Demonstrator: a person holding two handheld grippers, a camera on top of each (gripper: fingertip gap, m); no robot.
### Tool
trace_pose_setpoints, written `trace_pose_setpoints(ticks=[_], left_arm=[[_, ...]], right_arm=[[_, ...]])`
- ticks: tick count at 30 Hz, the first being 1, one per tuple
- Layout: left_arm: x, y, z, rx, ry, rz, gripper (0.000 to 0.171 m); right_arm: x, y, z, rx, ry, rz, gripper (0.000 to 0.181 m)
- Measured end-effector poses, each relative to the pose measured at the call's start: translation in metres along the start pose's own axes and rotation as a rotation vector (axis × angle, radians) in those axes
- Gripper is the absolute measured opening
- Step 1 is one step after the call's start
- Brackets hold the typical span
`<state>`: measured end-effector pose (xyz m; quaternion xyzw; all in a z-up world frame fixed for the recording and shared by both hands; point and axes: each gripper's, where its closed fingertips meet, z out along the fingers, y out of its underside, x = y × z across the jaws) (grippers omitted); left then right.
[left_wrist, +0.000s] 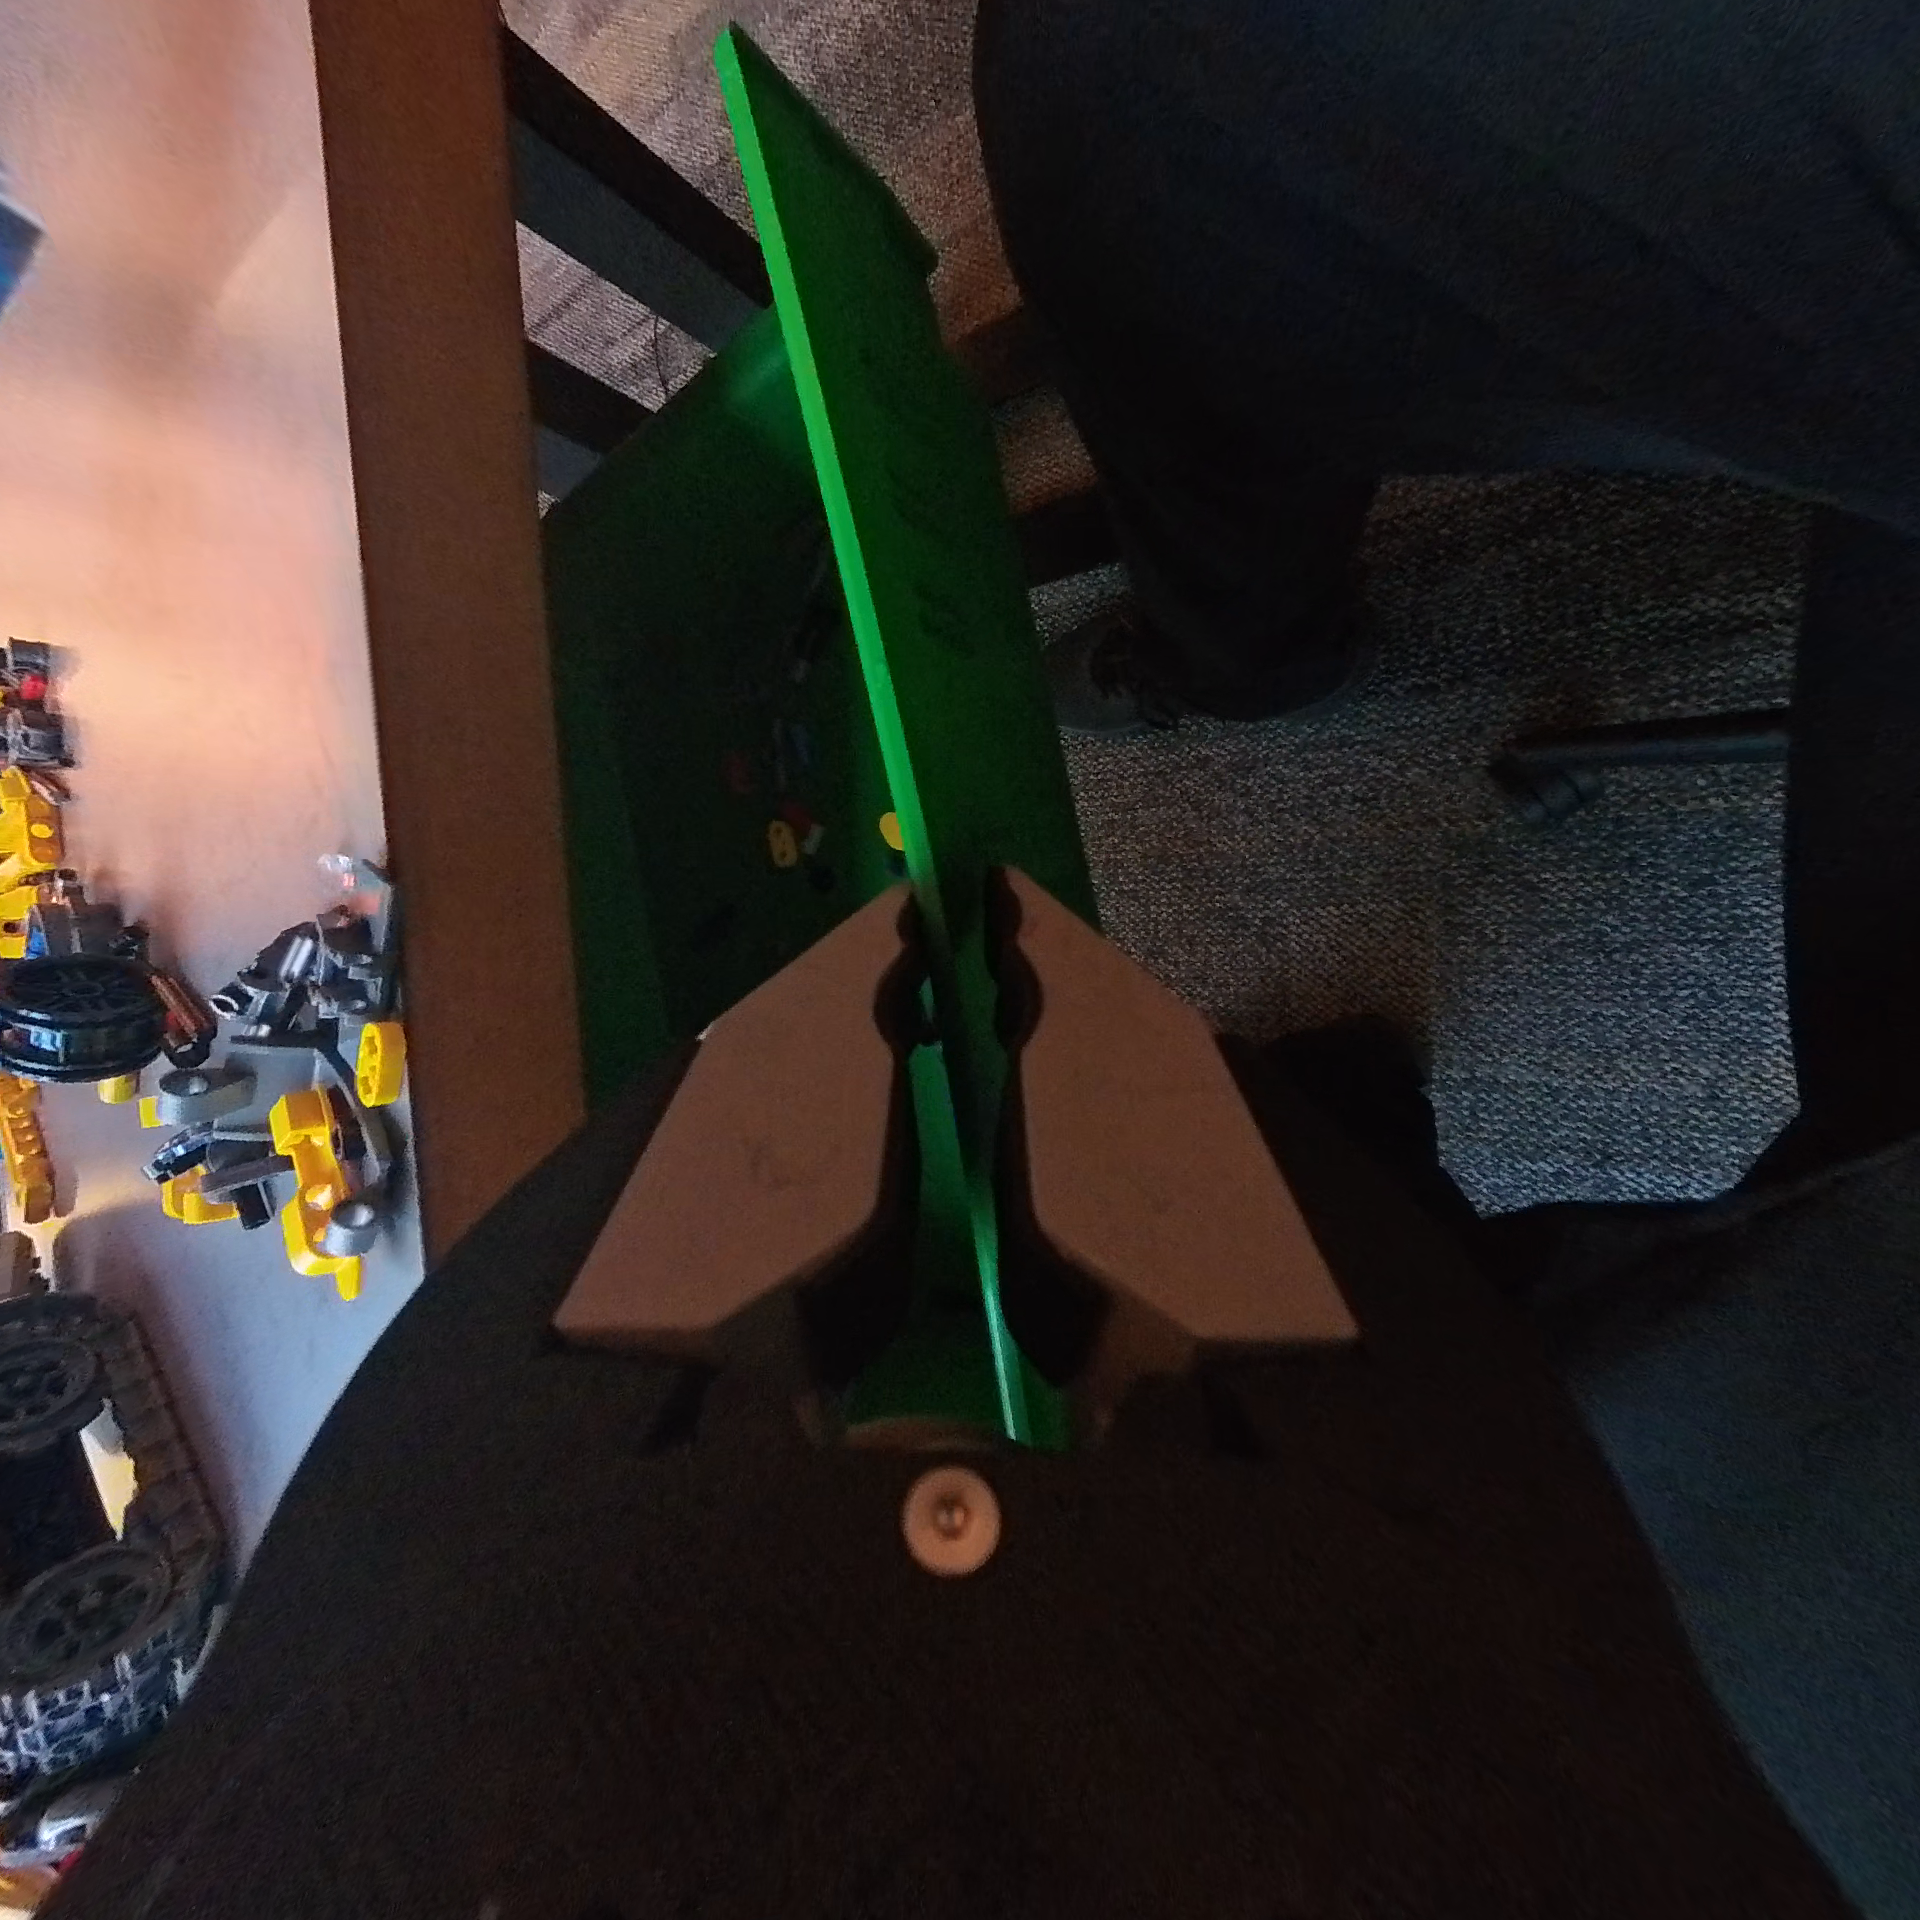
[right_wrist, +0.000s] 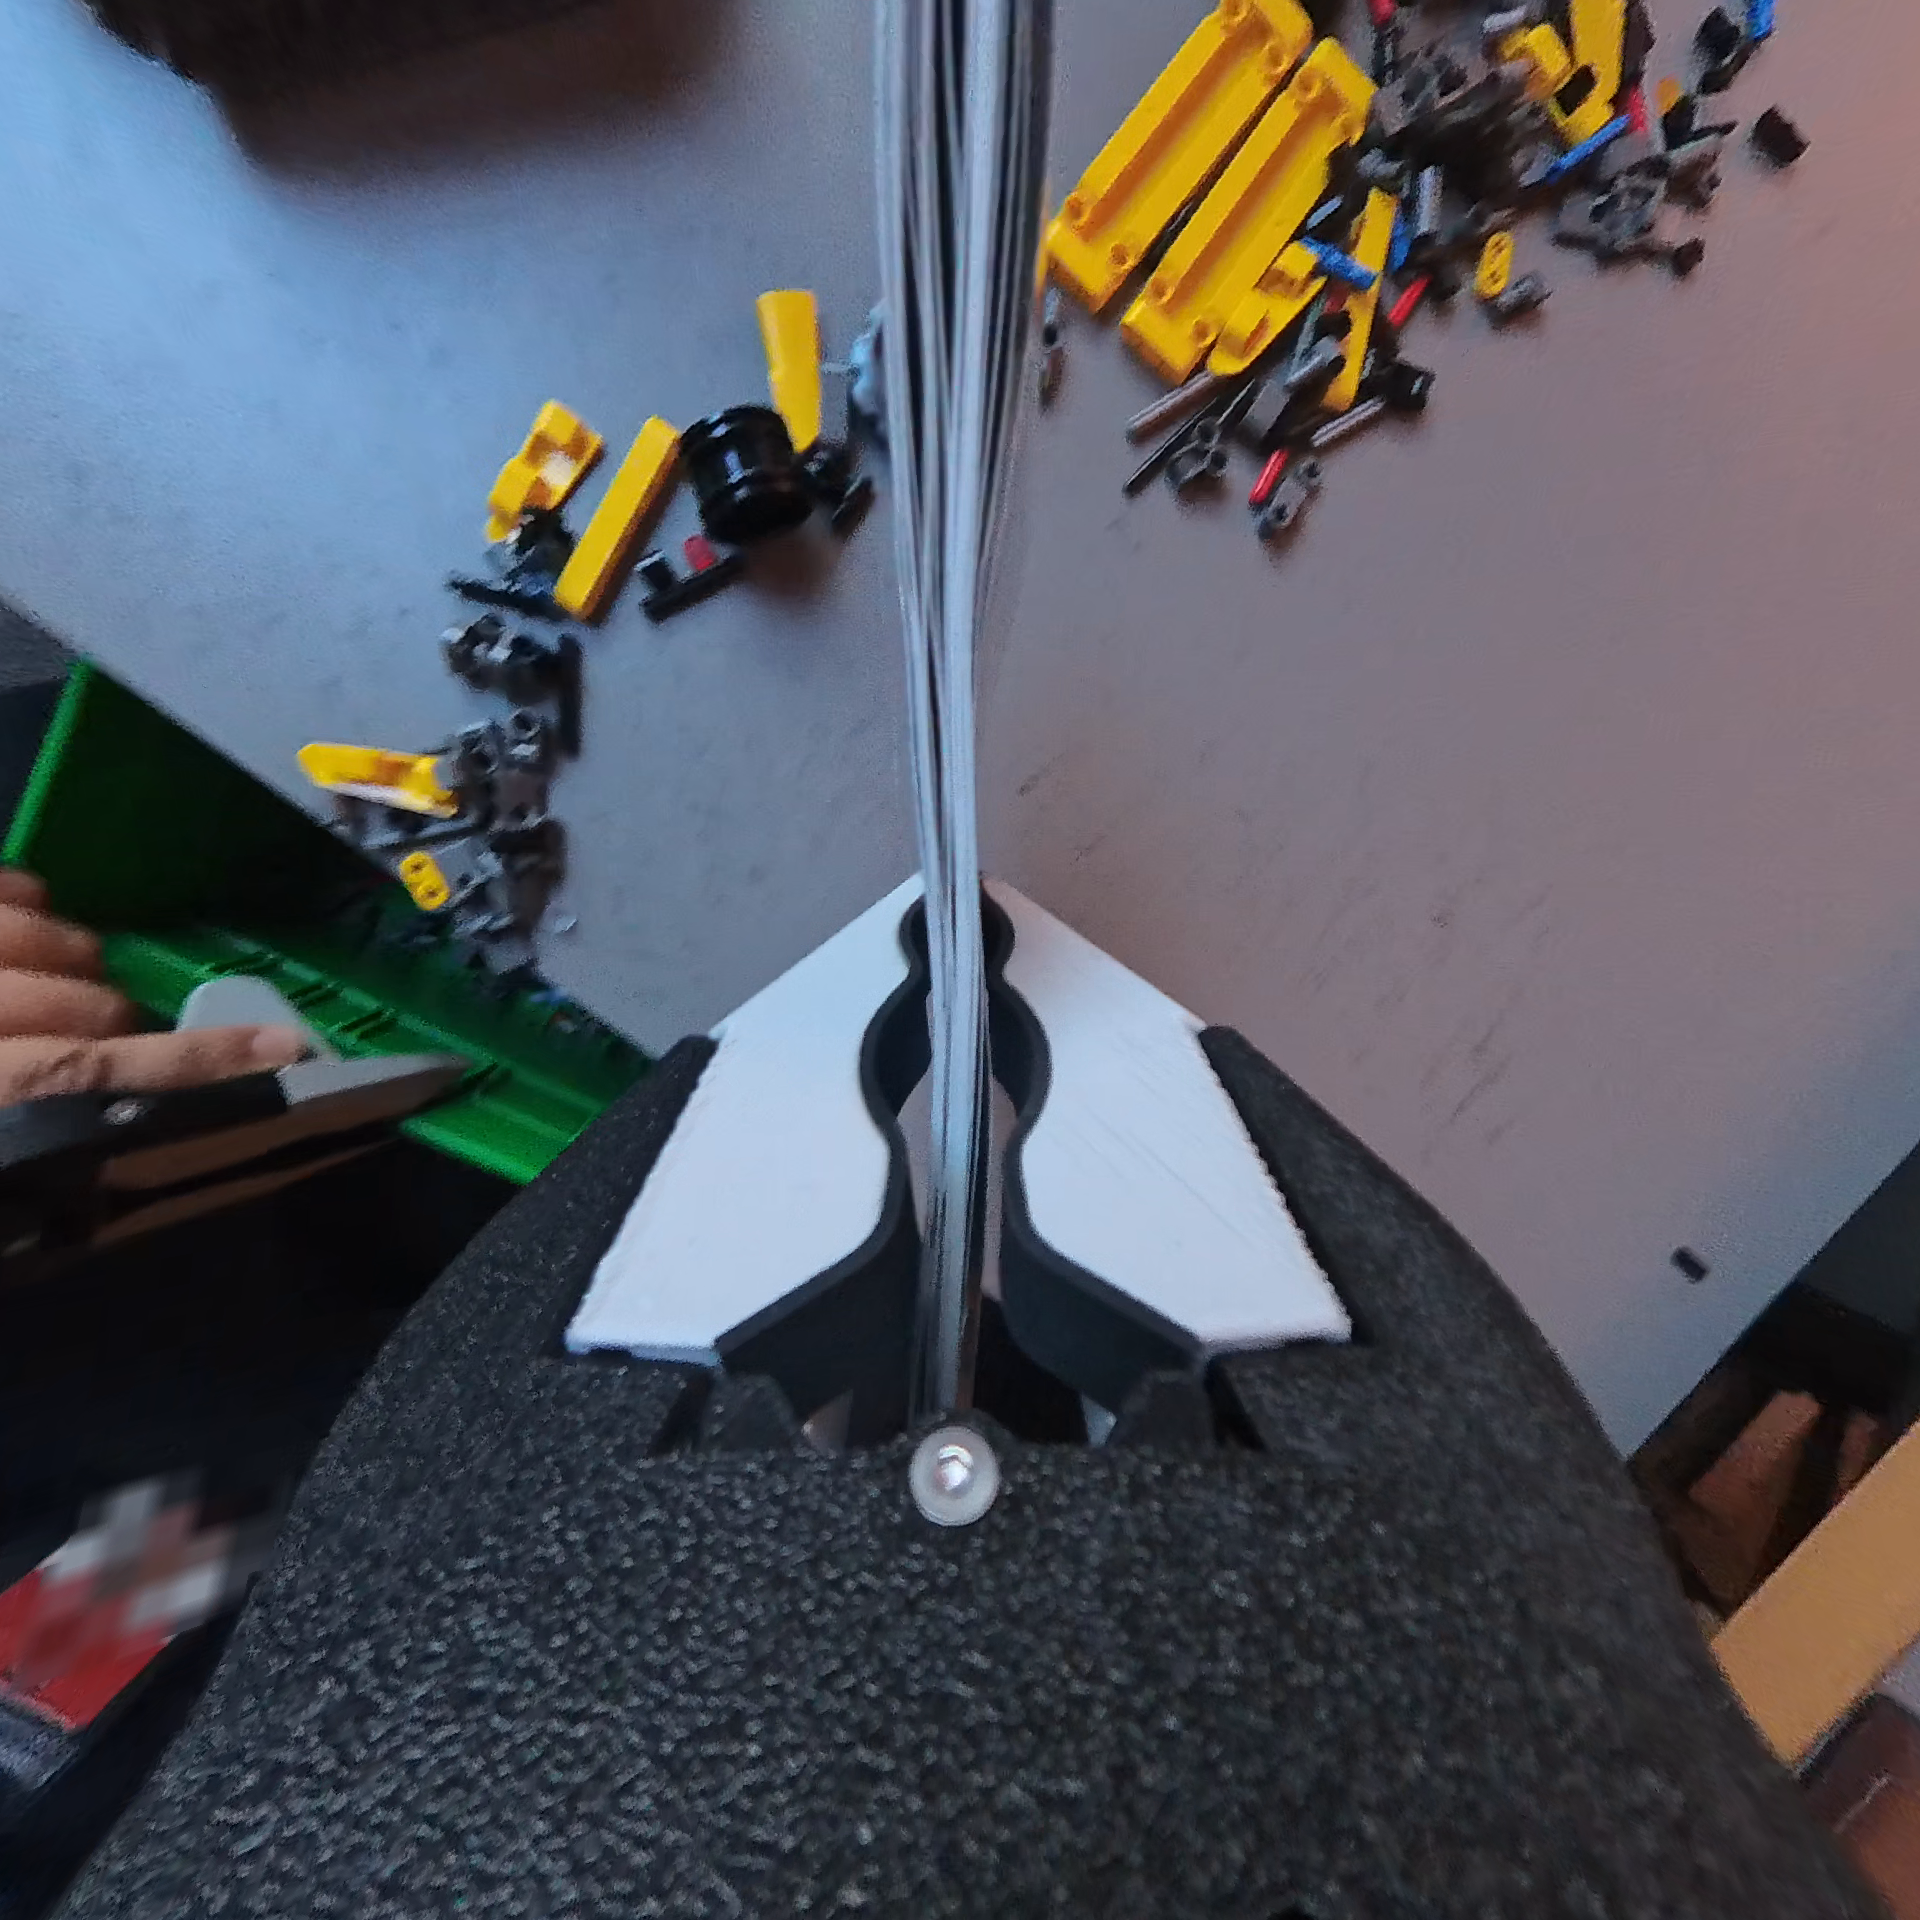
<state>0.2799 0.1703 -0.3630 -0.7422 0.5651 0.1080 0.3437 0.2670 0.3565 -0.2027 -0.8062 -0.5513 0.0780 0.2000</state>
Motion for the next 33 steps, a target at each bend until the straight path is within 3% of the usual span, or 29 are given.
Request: trace_pose_setpoints(ticks=[7, 13, 18, 33], left_arm=[[0.002, 0.005, -0.001, -0.01, 0.003, -0.012, 0.007], [0.007, 0.008, 0.0, -0.025, 0.018, -0.019, 0.006], [0.009, 0.011, -0.002, -0.034, 0.024, -0.026, 0.006], [0.006, 0.019, -0.016, -0.062, 0.012, -0.009, 0.008]], right_arm=[[0.018, -0.043, 0.046, -0.022, 0.129, -0.124, 0.0], [0.01, -0.059, 0.076, -0.077, 0.144, -0.262, 0.0], [-0.028, -0.059, 0.075, -0.1, 0.022, -0.298, 0.0], [-0.078, -0.033, 0.061, -0.105, -0.041, -0.271, 0.0]])
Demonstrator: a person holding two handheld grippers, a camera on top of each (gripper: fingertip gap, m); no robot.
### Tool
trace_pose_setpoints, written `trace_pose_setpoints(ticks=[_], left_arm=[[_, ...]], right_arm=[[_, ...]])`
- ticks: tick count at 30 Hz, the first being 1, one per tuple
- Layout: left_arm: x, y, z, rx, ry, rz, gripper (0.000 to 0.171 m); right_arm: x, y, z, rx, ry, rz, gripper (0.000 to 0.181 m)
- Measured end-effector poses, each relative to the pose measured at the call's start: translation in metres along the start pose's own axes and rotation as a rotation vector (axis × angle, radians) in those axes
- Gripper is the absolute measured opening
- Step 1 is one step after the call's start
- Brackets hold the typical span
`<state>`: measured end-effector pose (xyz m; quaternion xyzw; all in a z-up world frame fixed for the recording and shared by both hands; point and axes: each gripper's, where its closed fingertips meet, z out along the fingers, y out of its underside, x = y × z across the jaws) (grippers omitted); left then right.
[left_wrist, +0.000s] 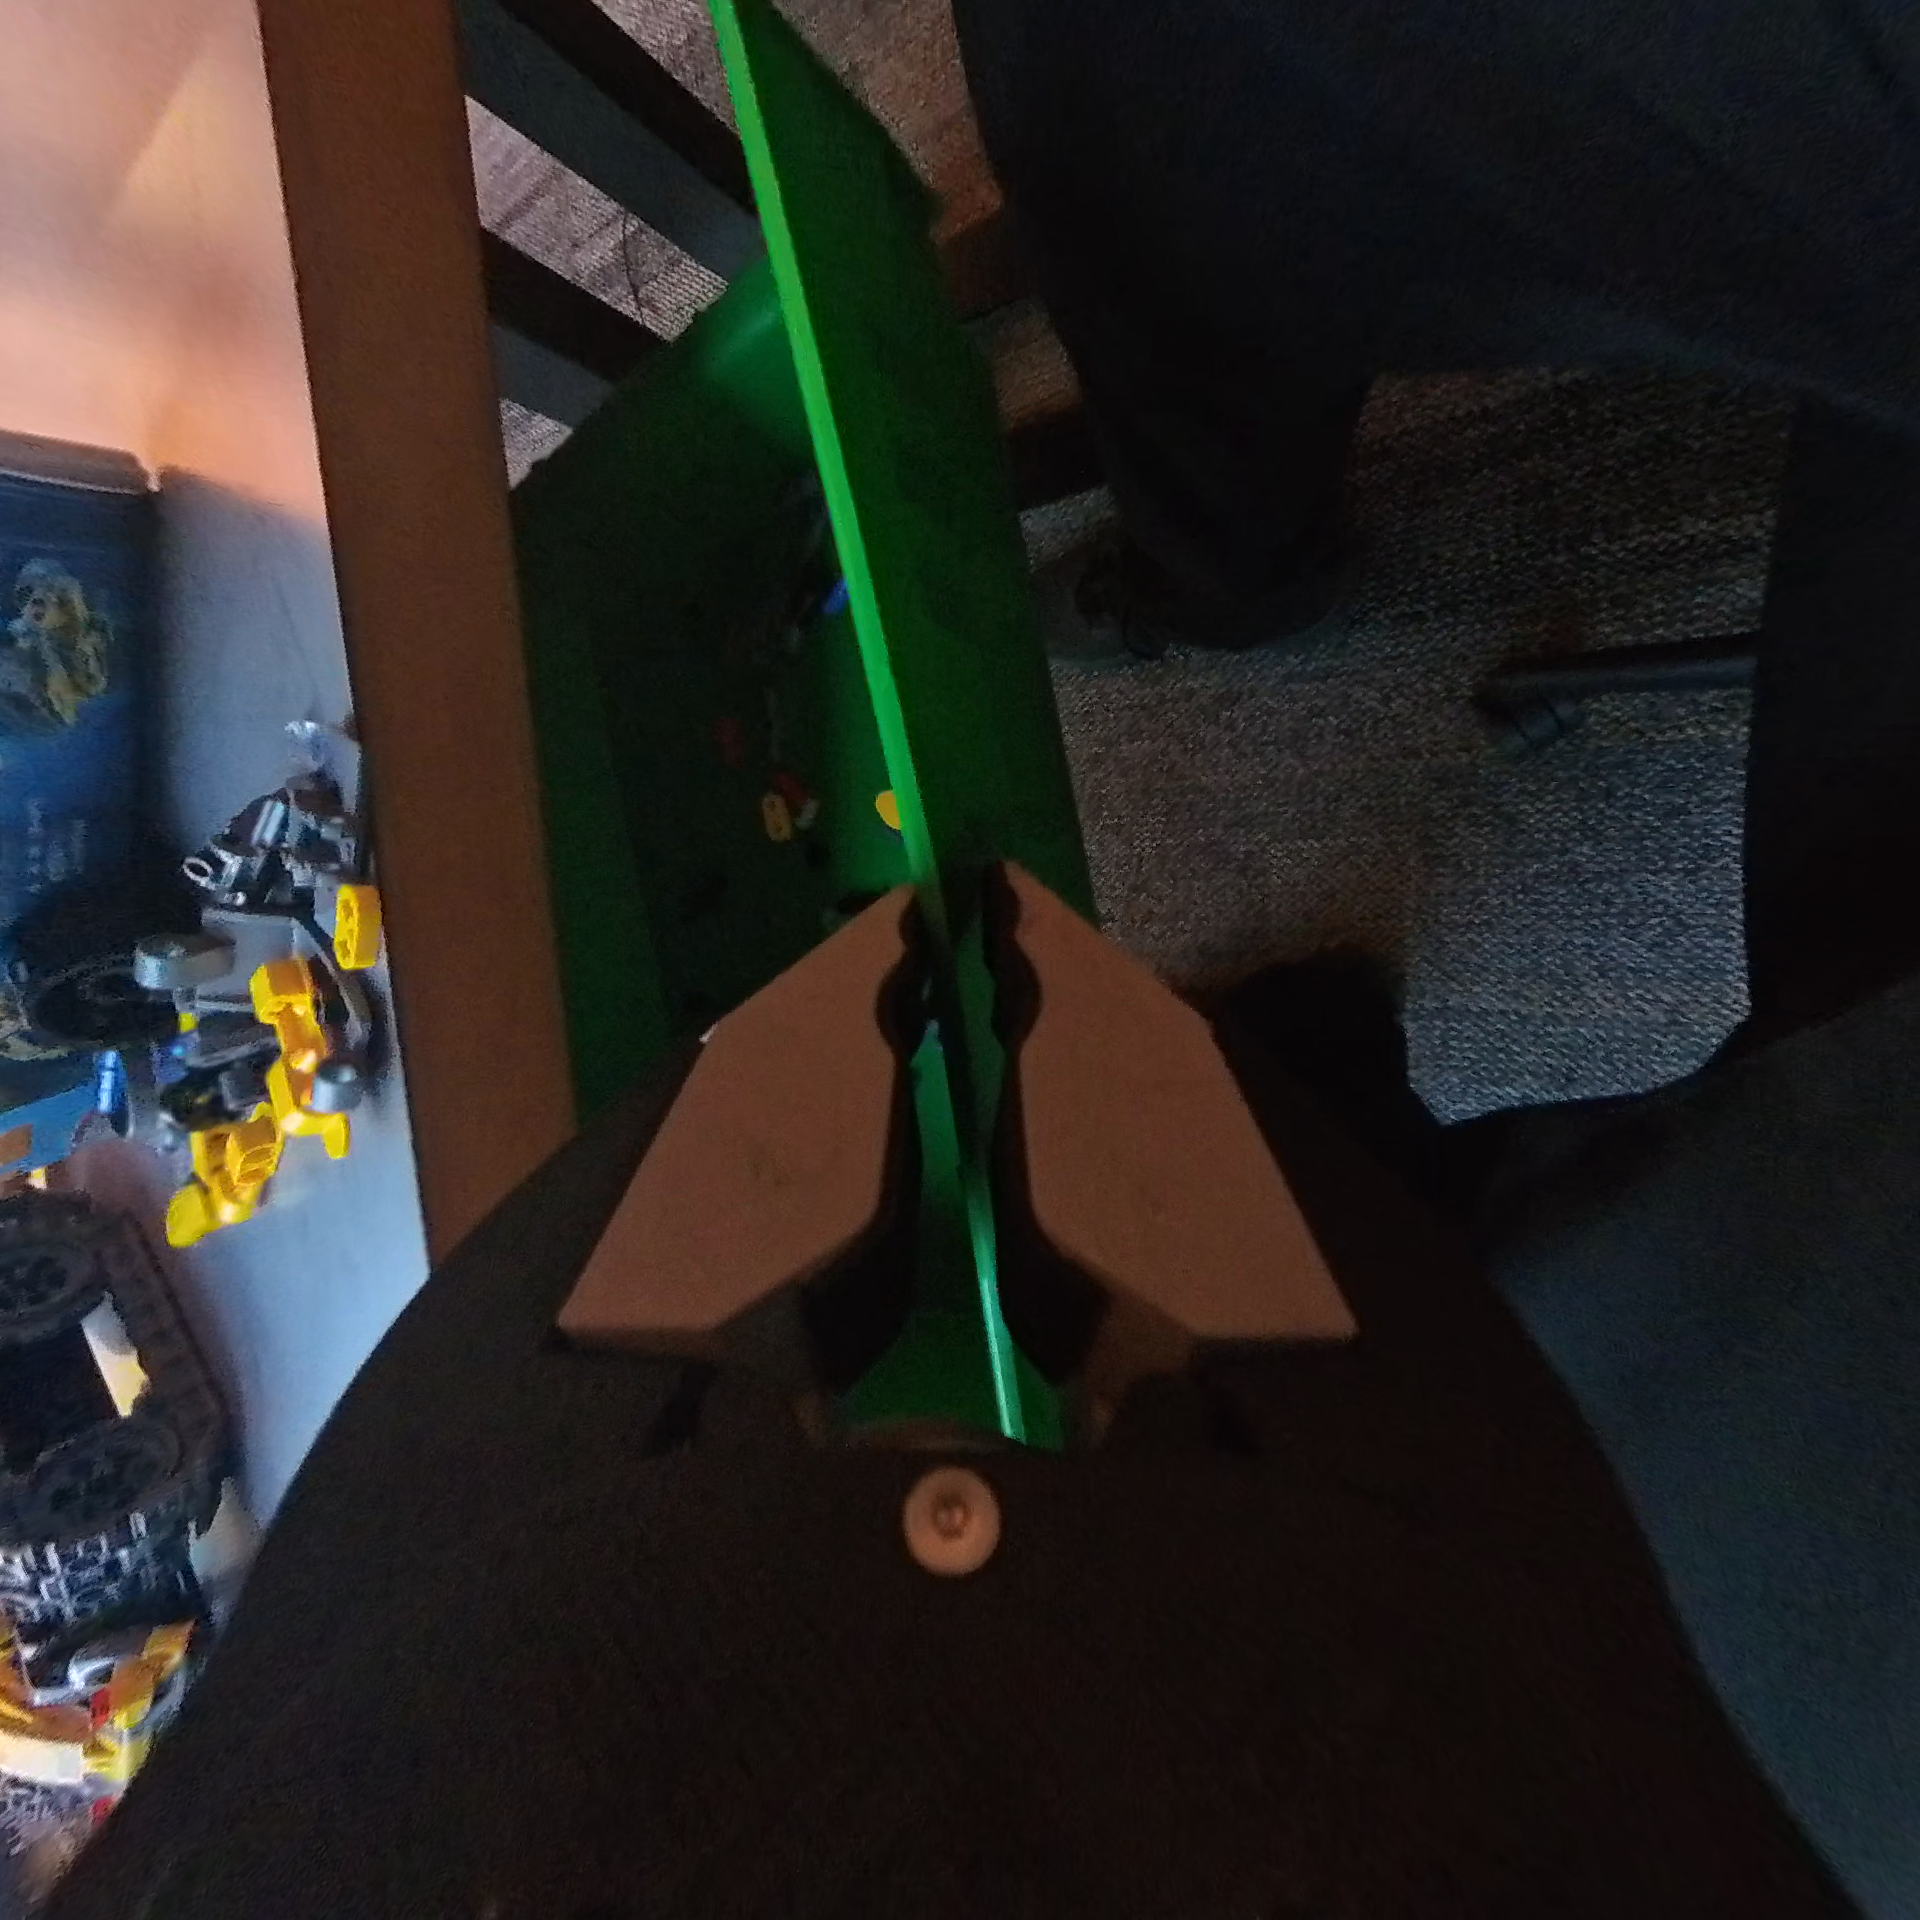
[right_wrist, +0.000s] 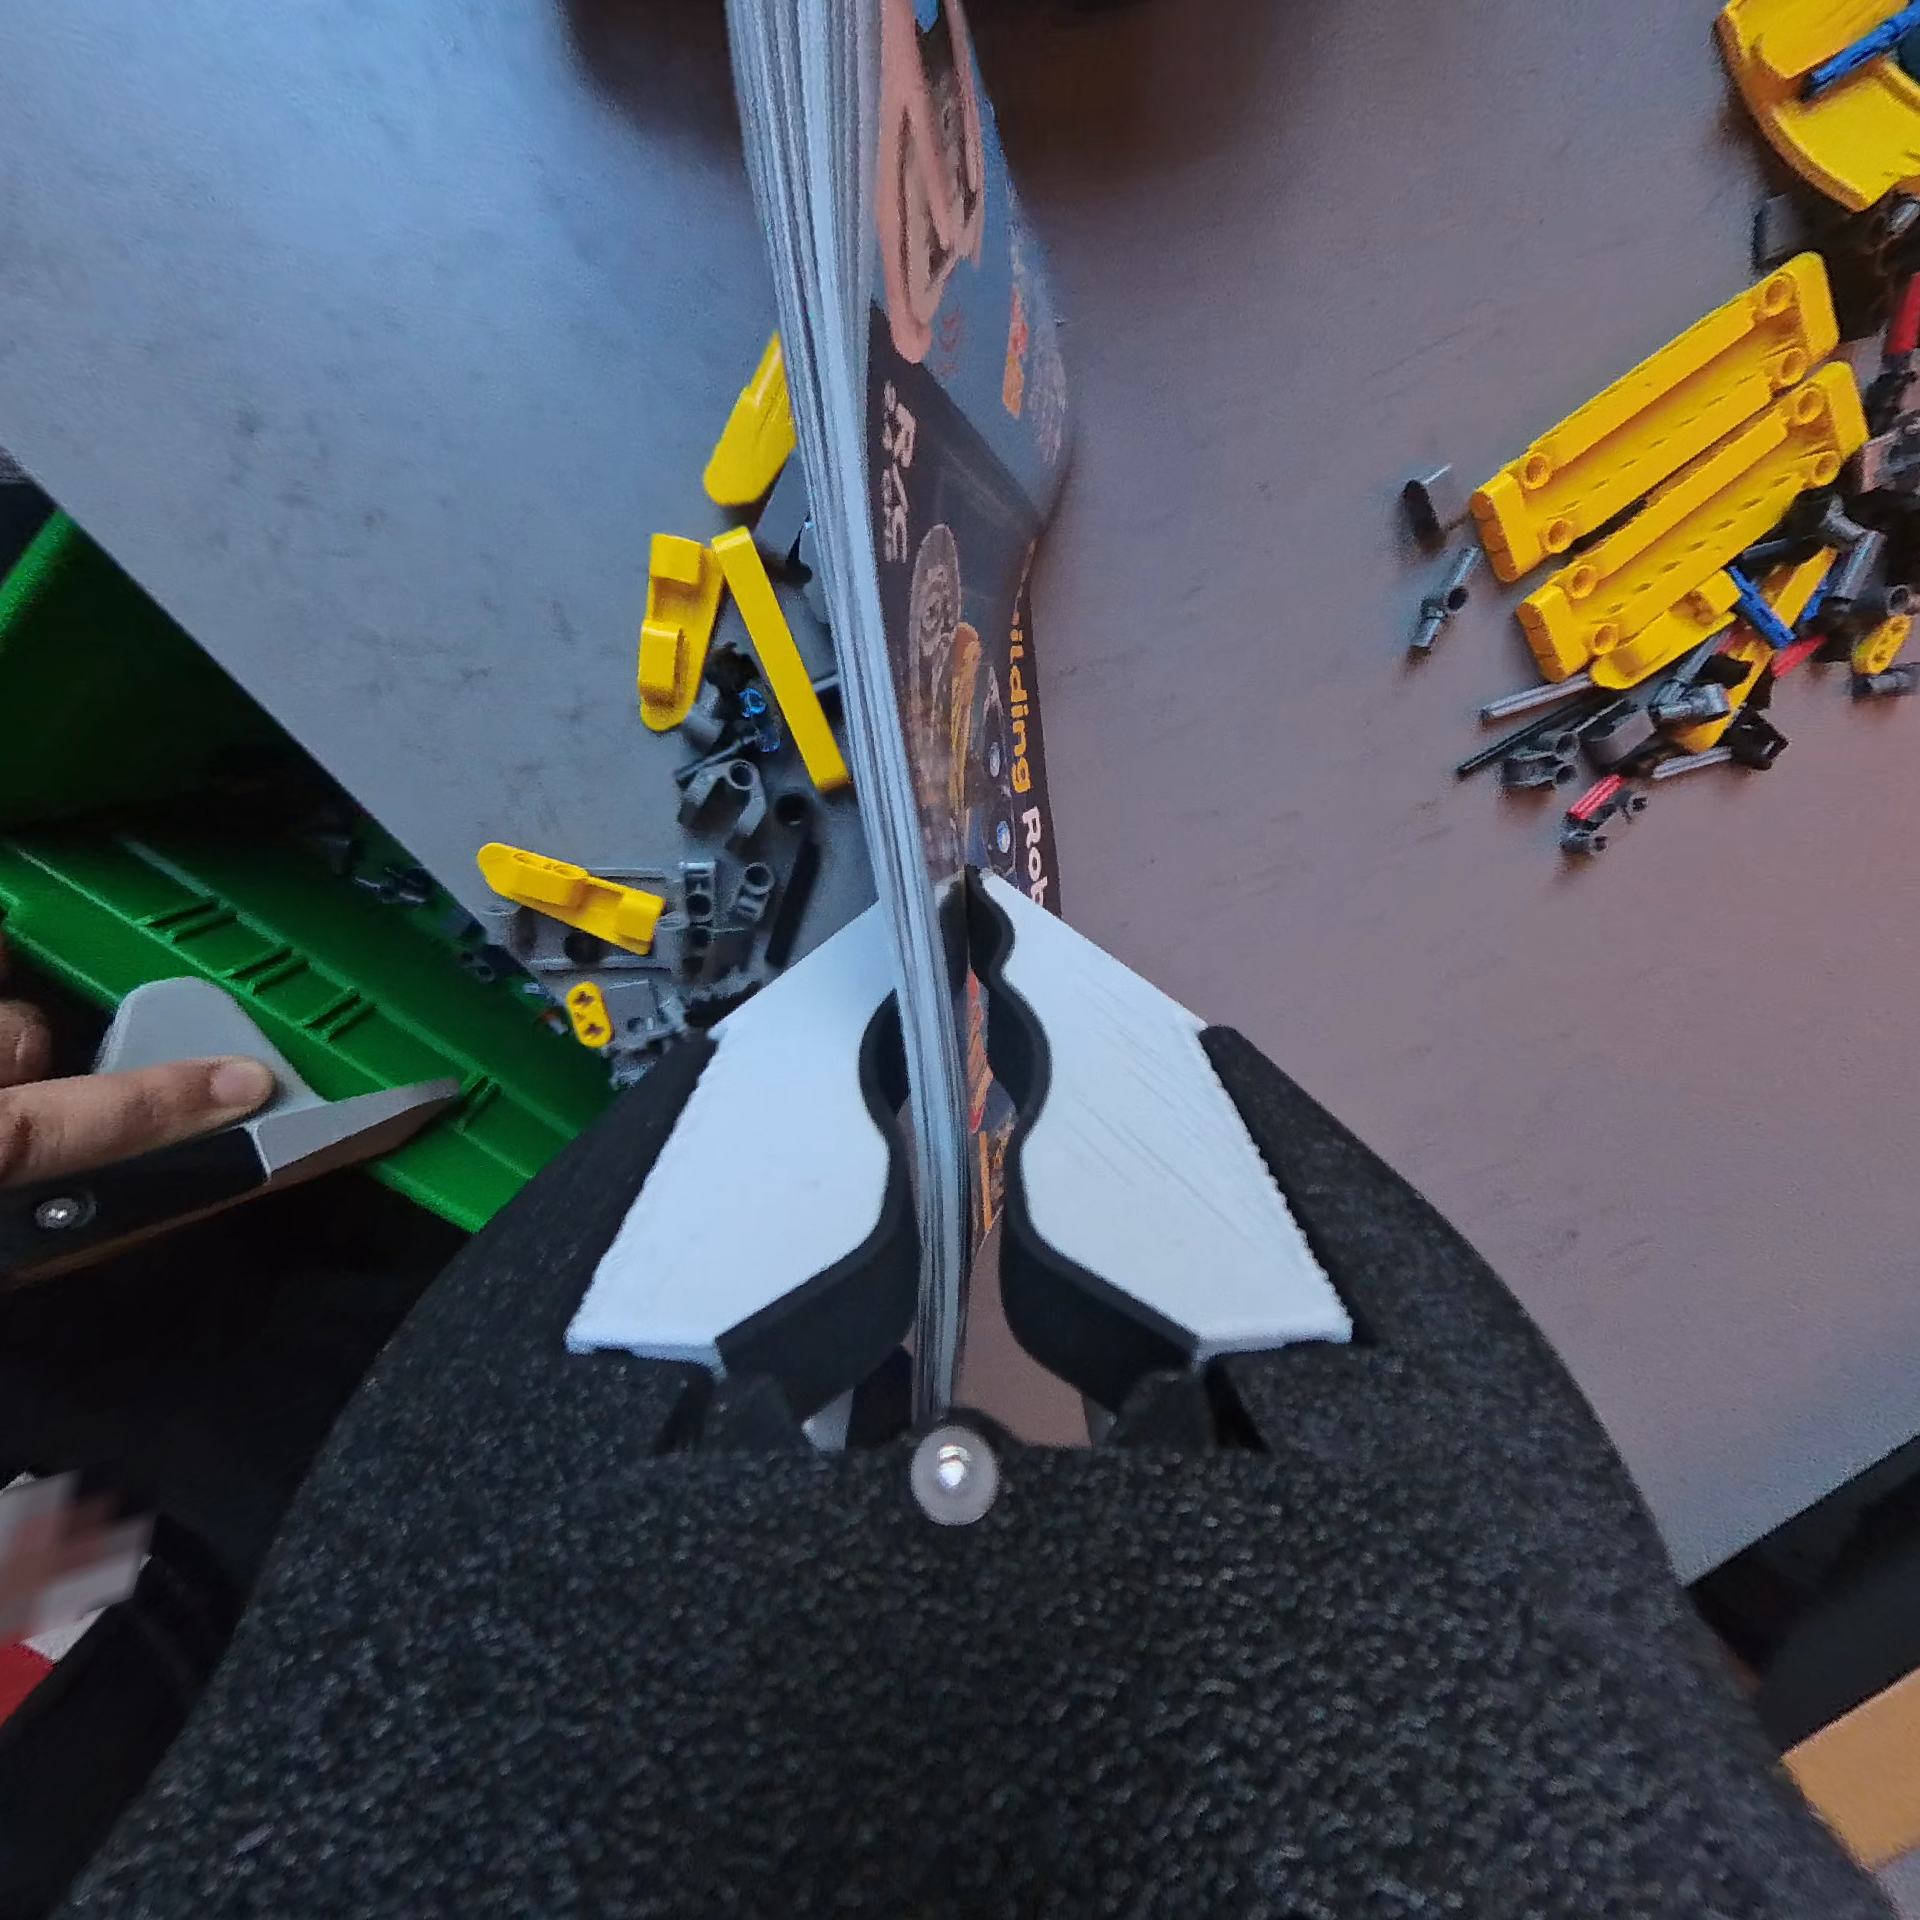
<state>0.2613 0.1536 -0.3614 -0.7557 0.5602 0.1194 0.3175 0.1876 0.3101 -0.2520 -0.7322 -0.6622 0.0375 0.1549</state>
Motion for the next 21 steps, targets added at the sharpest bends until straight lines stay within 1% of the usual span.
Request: trace_pose_setpoints(ticks=[6, 21], left_arm=[[-0.003, 0.006, -0.003, -0.014, -0.005, 0.002, 0.007], [-0.006, 0.007, -0.006, -0.007, -0.01, 0.002, 0.008]], right_arm=[[-0.017, 0.006, -0.005, 0.005, -0.018, -0.004, 0.0], [-0.051, 0.027, -0.017, 0.003, -0.04, -0.033, 0.0]])
